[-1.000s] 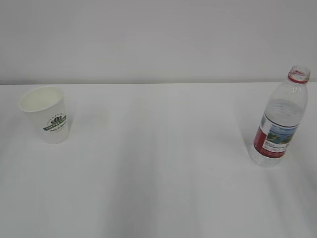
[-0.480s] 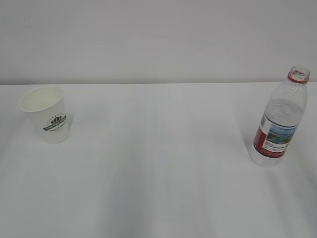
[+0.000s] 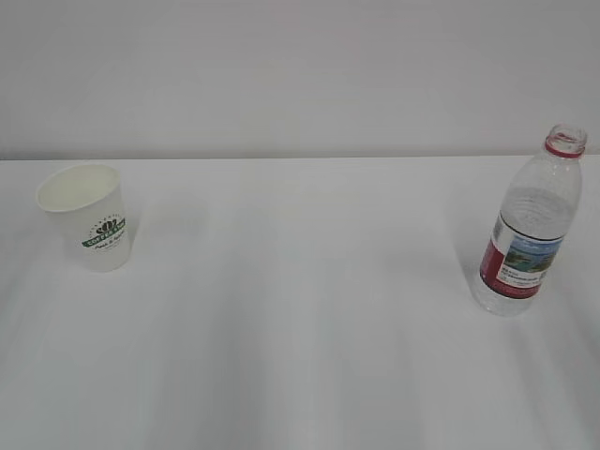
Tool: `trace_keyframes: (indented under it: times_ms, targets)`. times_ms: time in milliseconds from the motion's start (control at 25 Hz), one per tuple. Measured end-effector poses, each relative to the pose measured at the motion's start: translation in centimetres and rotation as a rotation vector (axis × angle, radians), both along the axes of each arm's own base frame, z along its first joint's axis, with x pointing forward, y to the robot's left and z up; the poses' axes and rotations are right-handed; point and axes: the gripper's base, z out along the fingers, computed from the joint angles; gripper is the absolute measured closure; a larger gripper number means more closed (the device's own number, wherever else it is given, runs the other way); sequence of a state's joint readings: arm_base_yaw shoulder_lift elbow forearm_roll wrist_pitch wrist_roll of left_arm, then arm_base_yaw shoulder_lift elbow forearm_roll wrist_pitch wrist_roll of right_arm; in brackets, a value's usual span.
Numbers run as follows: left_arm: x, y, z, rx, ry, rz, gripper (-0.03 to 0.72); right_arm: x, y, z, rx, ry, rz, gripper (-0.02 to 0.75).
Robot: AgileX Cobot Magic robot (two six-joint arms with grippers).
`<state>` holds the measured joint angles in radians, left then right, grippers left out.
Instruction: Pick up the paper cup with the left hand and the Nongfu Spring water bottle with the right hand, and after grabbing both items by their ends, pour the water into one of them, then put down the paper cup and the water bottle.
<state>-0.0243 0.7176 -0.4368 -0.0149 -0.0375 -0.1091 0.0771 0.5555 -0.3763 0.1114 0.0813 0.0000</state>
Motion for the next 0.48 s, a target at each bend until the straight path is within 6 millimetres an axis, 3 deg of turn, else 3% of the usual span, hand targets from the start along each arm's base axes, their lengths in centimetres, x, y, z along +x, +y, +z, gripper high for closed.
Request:
trace_keyframes:
  times_ms: [480]
  targets:
    - [0.2,-0.8,-2.7,-0.003,0.035,-0.053,0.301,-0.2,-0.1,-3.0,0.027,0.026,-0.015,0.170]
